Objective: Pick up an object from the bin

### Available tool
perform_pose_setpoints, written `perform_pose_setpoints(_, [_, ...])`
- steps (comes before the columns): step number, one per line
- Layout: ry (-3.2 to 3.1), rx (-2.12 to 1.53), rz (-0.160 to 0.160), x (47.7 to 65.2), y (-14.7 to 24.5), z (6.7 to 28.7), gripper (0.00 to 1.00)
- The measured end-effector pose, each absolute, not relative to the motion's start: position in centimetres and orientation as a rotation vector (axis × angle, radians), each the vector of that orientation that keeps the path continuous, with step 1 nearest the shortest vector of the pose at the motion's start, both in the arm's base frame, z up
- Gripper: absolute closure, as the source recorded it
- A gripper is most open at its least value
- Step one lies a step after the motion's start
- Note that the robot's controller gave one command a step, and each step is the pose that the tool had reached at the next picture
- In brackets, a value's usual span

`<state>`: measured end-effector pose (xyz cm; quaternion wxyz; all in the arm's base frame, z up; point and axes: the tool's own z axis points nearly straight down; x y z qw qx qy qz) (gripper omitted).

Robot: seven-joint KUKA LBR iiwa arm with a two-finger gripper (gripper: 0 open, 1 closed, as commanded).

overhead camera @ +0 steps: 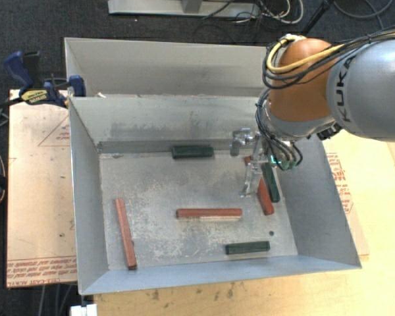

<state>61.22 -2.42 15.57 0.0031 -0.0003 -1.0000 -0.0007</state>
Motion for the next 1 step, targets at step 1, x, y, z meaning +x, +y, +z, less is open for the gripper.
perform_pose_setpoints(1, [-3.143,0.0,-0.001,61.4,-2.42,16.02,0.0])
